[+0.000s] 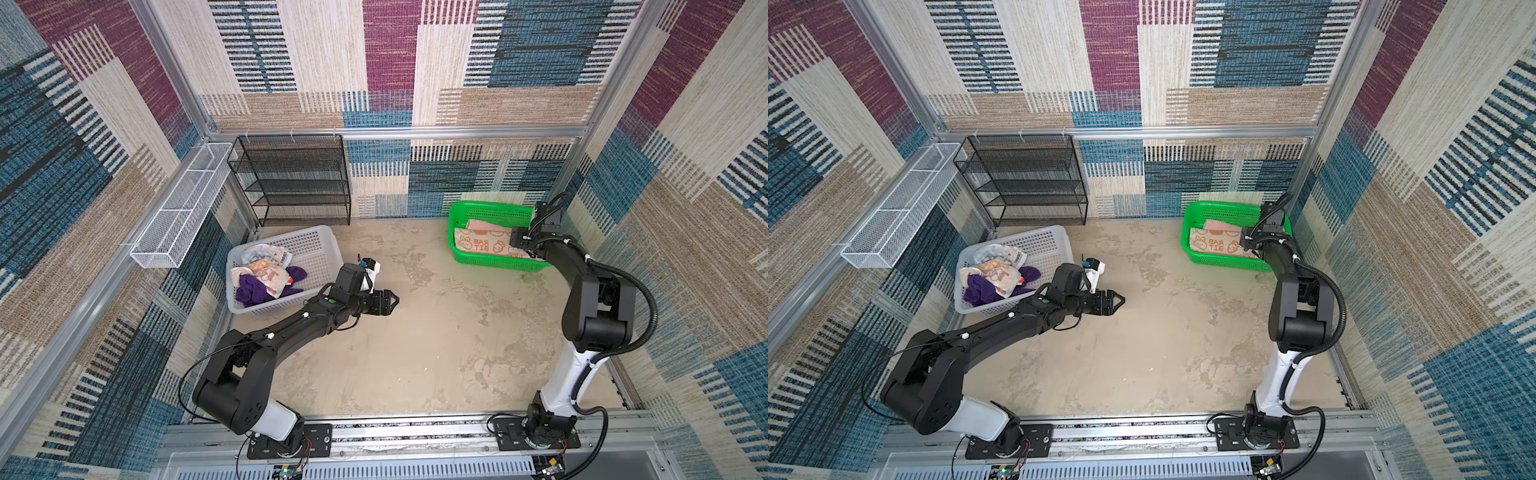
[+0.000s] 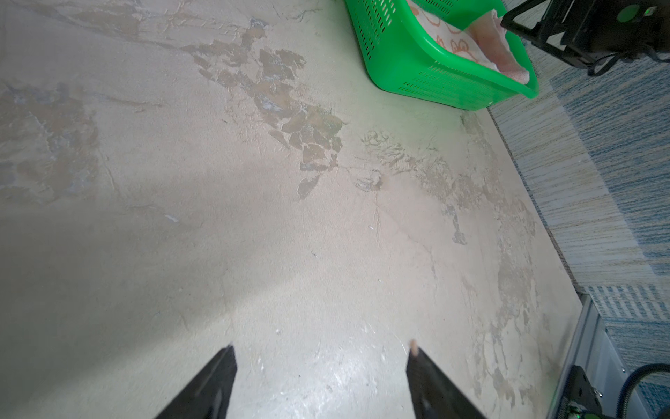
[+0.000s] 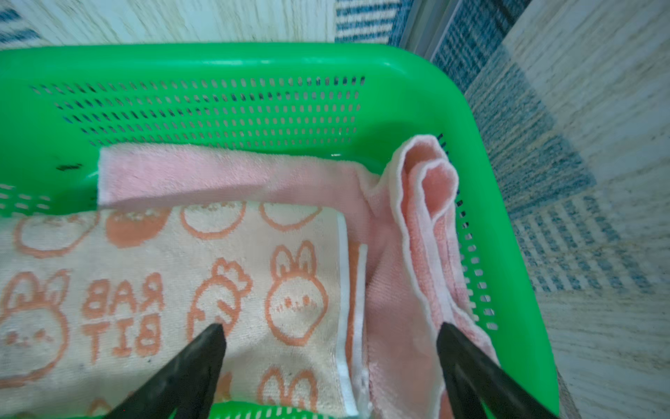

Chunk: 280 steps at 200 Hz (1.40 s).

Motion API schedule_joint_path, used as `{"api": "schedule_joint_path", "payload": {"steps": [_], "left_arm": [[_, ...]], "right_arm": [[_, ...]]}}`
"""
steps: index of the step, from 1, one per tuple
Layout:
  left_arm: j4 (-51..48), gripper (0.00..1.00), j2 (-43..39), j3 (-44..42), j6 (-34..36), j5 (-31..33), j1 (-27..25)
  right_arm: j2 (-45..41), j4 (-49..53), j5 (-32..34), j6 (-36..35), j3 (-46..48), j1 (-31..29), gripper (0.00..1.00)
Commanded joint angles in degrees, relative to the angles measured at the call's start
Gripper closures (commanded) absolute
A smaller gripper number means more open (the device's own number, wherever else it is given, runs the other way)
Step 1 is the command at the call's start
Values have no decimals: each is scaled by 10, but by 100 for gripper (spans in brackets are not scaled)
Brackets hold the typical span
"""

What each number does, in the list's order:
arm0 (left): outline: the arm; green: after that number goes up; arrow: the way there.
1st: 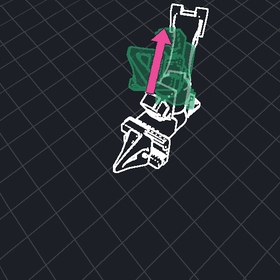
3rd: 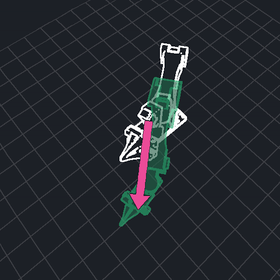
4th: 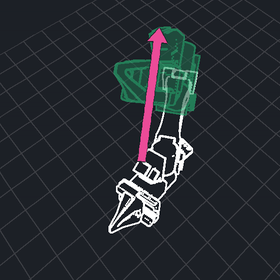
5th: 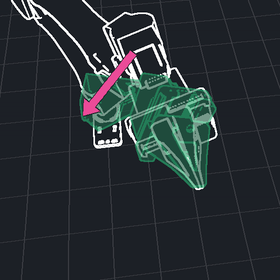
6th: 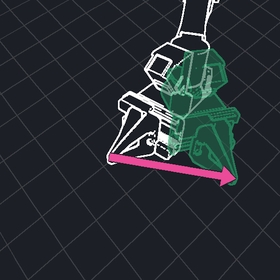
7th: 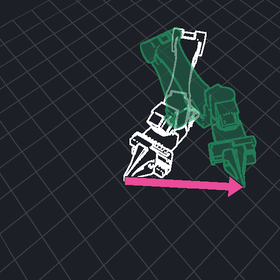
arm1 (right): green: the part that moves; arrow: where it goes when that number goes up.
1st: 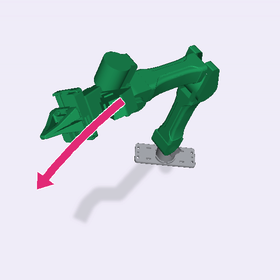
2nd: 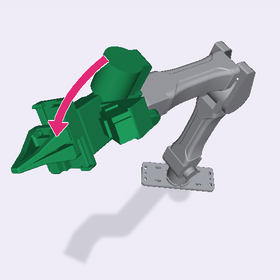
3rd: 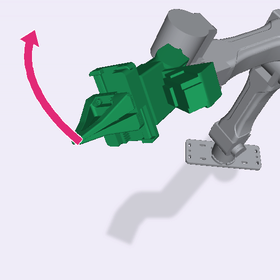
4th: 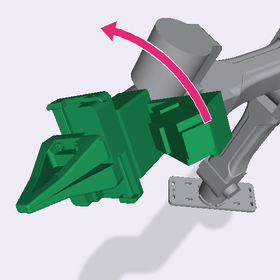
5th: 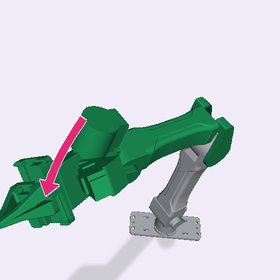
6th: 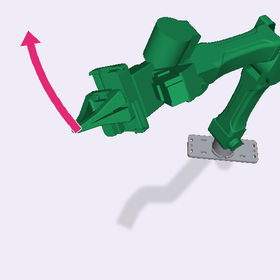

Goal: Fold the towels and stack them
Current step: 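Release the towel with the right gripper while the left gripper moves toward the white basket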

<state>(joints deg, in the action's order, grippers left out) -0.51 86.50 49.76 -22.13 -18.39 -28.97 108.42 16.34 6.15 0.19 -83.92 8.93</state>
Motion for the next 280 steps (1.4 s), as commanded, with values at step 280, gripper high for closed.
{"api": "schedule_joint_path", "payload": {"steps": [280], "left_arm": [[-333,9,65,278,60,304,235]], "right_arm": [[-288,-177,-93,138,365,-318,0]]}}
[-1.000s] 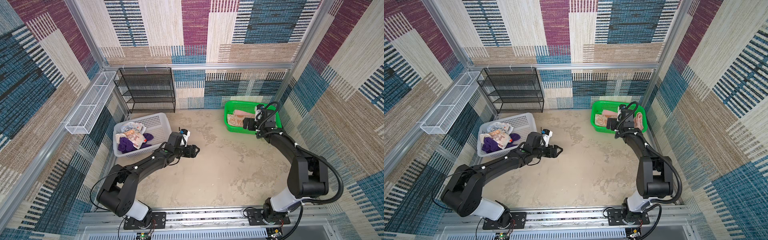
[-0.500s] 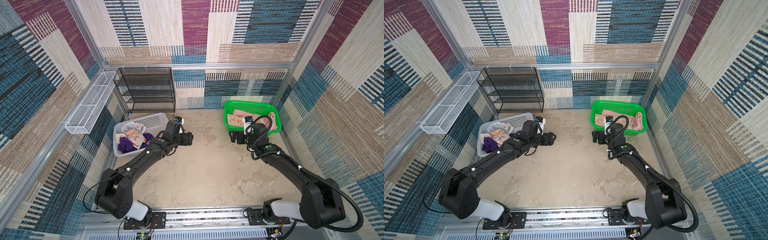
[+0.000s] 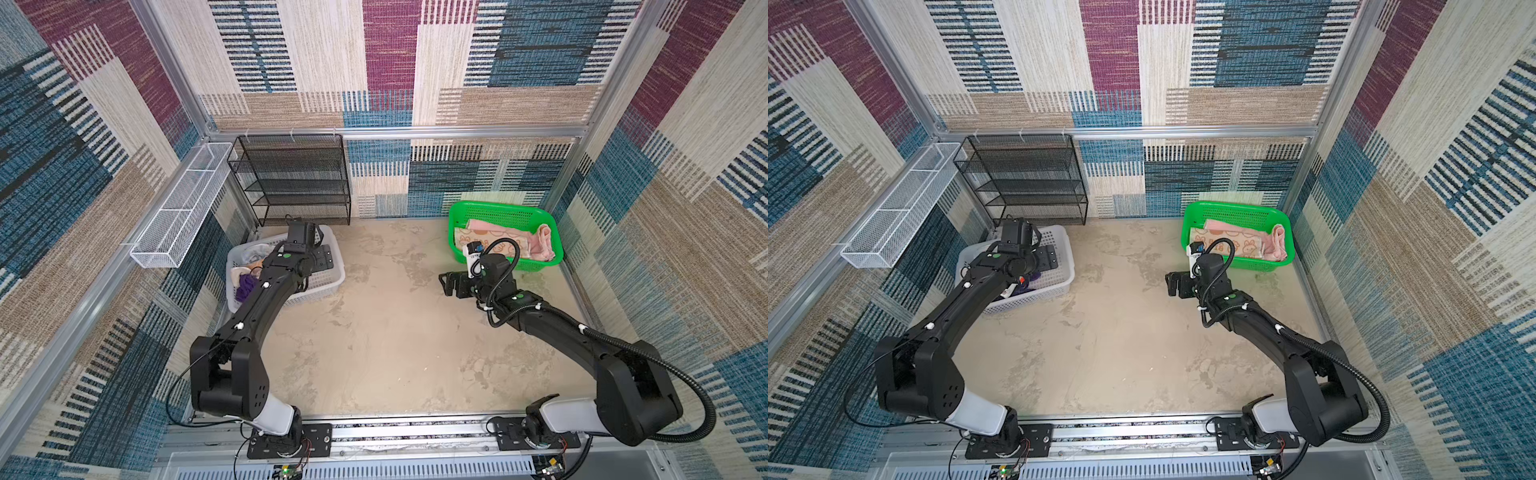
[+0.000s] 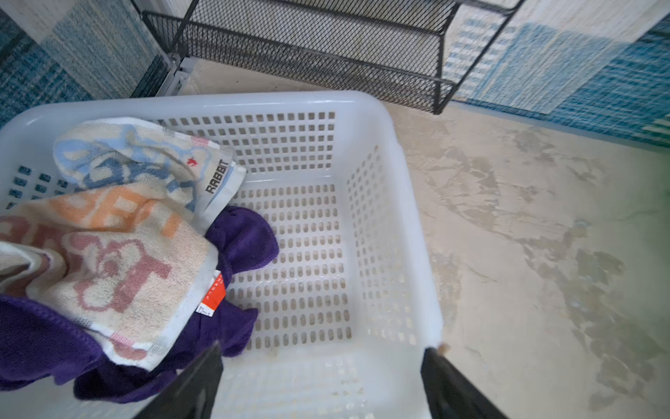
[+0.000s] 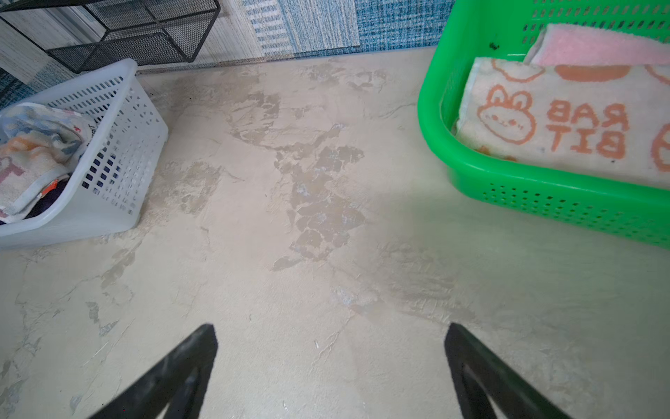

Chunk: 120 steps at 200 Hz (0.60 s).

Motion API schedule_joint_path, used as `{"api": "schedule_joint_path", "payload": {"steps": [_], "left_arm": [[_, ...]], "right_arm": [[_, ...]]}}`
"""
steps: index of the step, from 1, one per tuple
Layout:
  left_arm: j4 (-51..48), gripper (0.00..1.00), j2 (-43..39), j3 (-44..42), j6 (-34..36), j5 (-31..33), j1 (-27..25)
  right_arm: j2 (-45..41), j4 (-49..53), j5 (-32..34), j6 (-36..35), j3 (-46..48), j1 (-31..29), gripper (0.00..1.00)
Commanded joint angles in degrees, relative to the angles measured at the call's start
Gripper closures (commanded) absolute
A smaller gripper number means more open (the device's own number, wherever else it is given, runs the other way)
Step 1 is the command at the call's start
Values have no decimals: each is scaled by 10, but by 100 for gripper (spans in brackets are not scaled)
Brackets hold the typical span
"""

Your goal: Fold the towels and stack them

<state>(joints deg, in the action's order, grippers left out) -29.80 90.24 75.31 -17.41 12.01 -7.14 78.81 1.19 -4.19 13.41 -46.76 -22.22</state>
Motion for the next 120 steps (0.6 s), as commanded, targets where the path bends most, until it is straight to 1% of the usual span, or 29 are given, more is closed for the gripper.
{"api": "schedule_joint_path", "payload": {"steps": [1,31,81,120], "left_arm": [[-41,10,29,23,12,0,17],[-60,9,77,48,19,-5,30],[-72,10,136,73,25,-8,36],[-81,11,170,85,26,-32,44]], "right_arm": [[9,-26,11,5,-6,-7,0],[21,-26,13,6,-10,-10,0],[34,-29,10,5,-20,-12,0],[44,-31,16,6,-25,-13,0]]}}
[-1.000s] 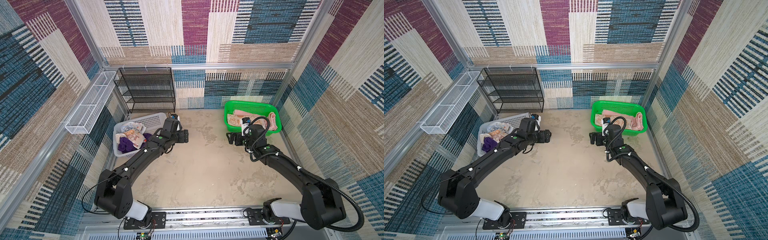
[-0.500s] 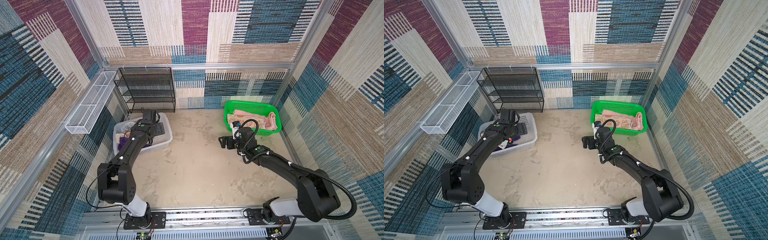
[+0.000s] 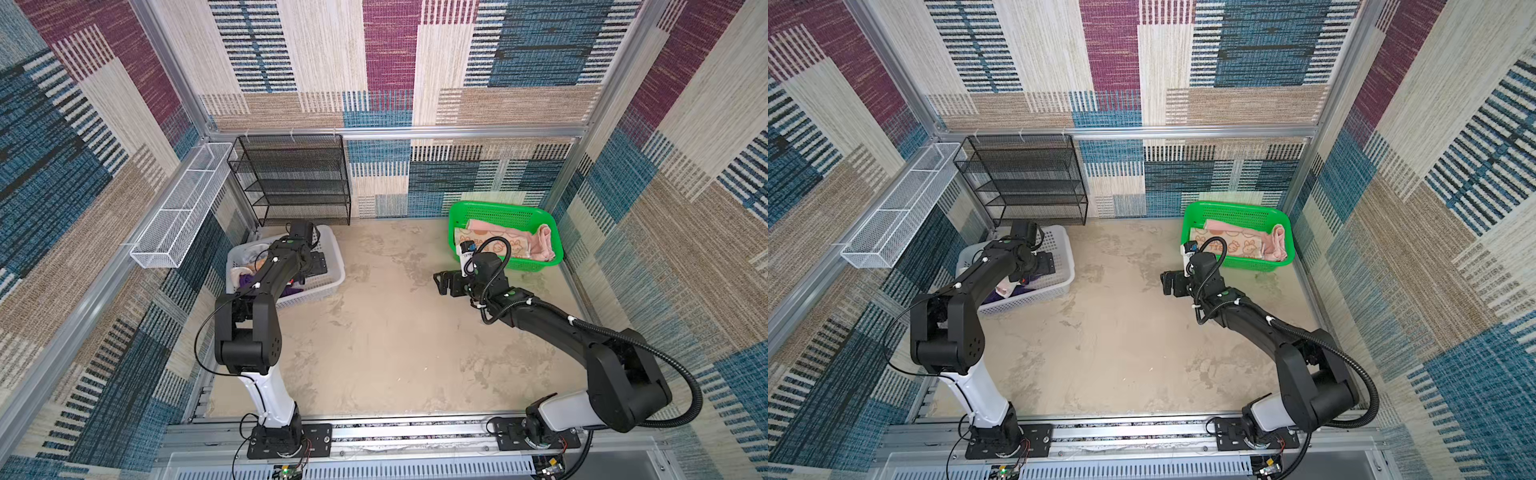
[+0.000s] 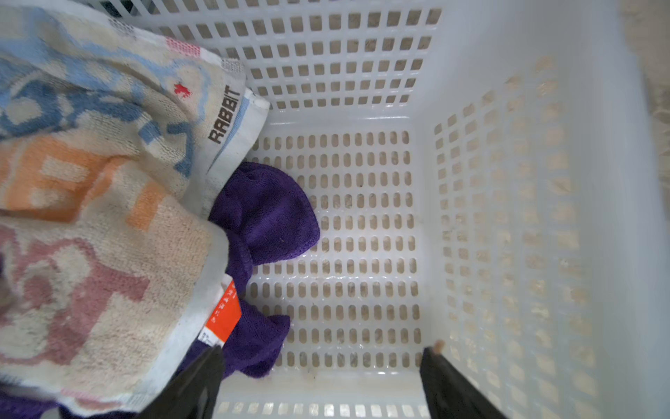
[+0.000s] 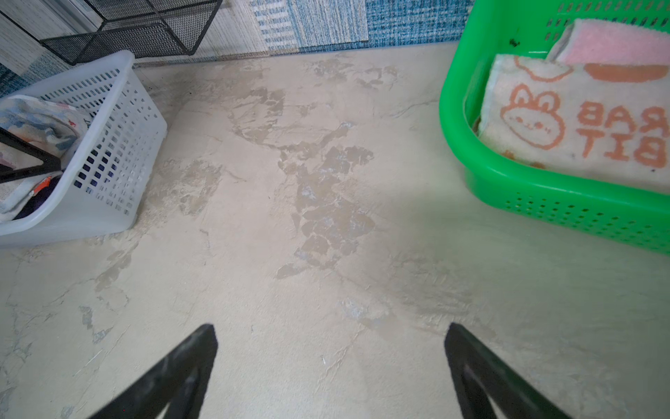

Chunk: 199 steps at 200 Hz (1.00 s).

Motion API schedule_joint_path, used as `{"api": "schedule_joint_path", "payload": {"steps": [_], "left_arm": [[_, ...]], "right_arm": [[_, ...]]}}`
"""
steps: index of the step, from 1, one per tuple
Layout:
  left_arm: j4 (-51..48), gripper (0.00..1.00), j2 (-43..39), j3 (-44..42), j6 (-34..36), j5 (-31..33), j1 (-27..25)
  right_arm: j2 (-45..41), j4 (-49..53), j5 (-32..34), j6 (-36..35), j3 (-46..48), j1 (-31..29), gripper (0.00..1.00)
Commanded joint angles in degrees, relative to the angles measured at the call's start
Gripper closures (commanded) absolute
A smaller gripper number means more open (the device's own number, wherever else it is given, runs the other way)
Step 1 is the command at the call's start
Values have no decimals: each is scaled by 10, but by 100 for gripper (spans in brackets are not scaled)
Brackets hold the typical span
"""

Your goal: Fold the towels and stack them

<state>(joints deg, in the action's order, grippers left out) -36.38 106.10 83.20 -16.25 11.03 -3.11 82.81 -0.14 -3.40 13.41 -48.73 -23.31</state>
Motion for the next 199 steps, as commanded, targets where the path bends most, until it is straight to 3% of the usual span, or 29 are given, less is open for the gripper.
{"api": "schedule_joint_path", "payload": {"steps": [1,43,128,171,199], "left_arm": [[-15,11,11,6,14,-23,4],[2,11,18,2,12,-49,8],[-28,14,42,37,9,-28,17],[-41,15,1,28,4,23,17],[-65,13,-45,10,-9,107,17]], "right_arm": [[4,-18,8,5,-6,-2,0],[12,-18,10,4,-15,-2,0],[24,-30,13,1,-11,-2,0],[38,-38,12,-6,-11,-2,0],[52,-46,6,-10,-9,-2,0]]}}
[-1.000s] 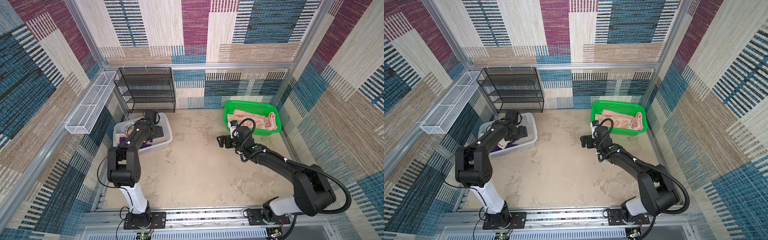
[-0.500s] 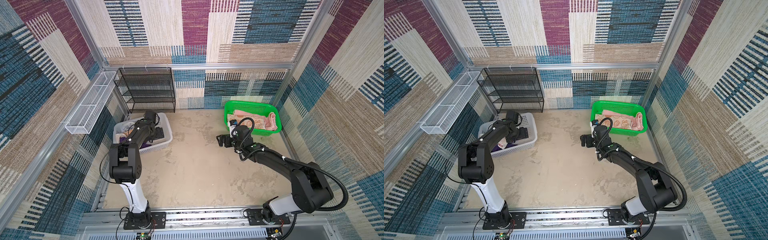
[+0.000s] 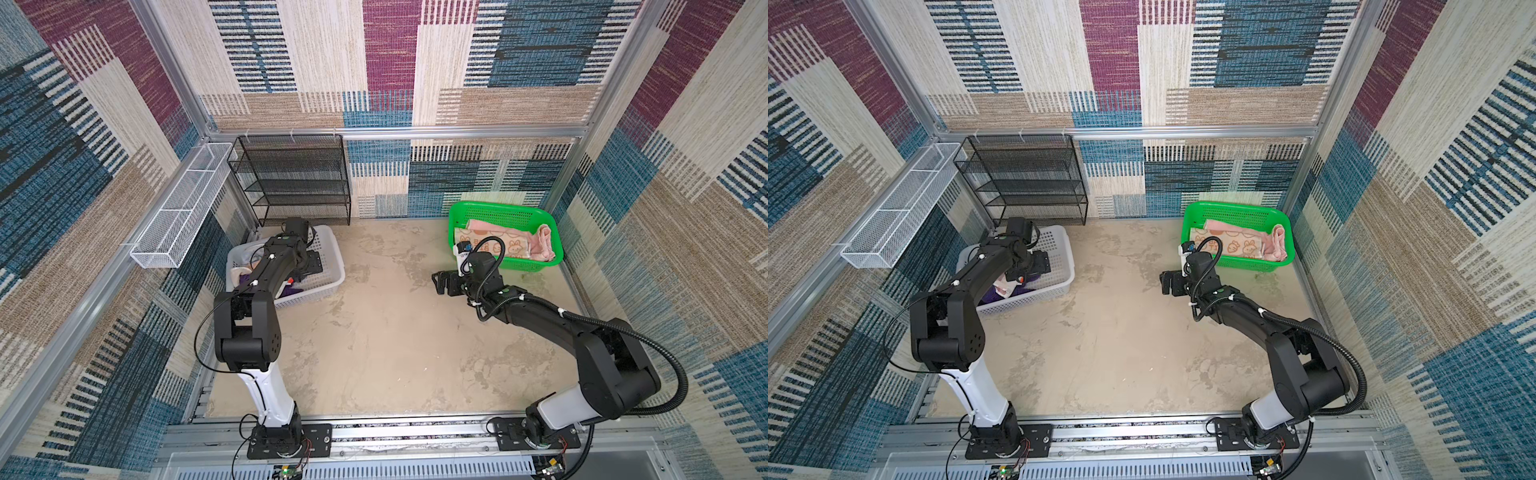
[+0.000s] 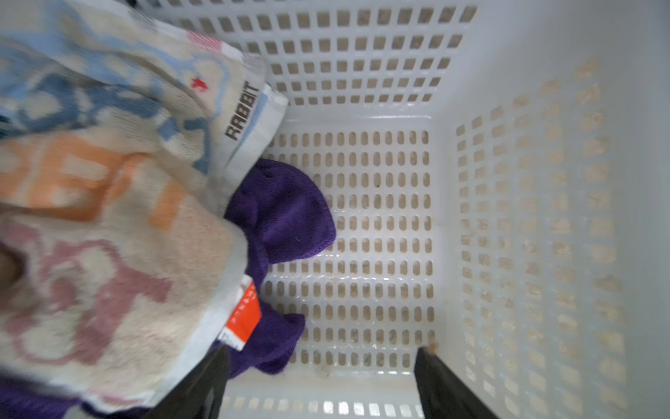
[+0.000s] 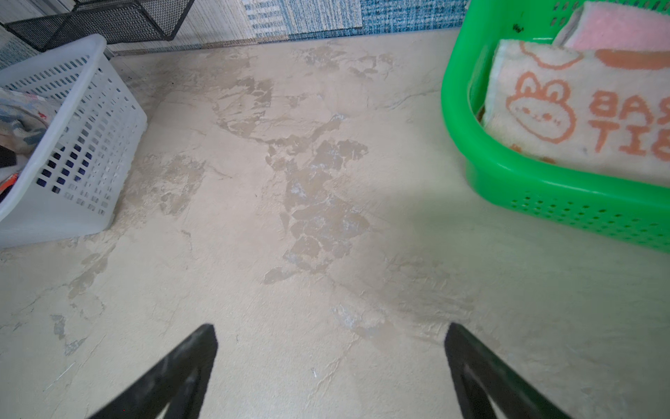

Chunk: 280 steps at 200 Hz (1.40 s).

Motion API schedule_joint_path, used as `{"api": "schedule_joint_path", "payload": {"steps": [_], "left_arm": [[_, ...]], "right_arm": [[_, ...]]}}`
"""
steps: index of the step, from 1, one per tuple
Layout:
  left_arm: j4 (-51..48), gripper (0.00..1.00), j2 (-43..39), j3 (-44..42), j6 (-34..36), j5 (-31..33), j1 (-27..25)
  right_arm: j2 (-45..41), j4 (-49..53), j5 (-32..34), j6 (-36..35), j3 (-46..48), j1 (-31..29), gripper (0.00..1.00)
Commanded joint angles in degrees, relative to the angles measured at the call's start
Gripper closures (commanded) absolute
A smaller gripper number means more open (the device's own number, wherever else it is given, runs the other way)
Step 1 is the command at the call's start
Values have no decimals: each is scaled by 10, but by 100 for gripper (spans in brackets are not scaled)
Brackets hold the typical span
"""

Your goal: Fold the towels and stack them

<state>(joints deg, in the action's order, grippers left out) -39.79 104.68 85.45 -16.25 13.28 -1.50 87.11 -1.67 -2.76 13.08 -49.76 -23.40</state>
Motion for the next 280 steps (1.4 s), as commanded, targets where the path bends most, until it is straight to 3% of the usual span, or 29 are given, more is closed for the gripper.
{"api": "schedule_joint_path", "payload": {"steps": [1,24,60,104,140,169,186,280], "left_arm": [[-32,13,-32,-13,-10,87,2],[-44,12,-63,-33,-17,129,16],[-54,12,-95,-63,-18,134,62],[-24,21,-113,-112,-27,63,107],[-5,42,-84,-131,-31,29,133],[8,75,-63,-136,-31,-3,138],[13,100,-62,-139,-33,-22,137],[13,100,-168,-120,-6,-118,77]], "right_arm": [[9,-32,-1,-7,1,-1,0],[20,-39,-8,-10,3,-1,0],[30,-53,-16,-16,8,-1,0],[45,-64,-31,-13,9,-1,0],[46,-68,-33,-15,11,-1,0],[41,-73,-31,-17,18,-1,0],[39,-75,-33,-18,20,-1,0],[49,-71,-42,-27,10,-1,0]]}}
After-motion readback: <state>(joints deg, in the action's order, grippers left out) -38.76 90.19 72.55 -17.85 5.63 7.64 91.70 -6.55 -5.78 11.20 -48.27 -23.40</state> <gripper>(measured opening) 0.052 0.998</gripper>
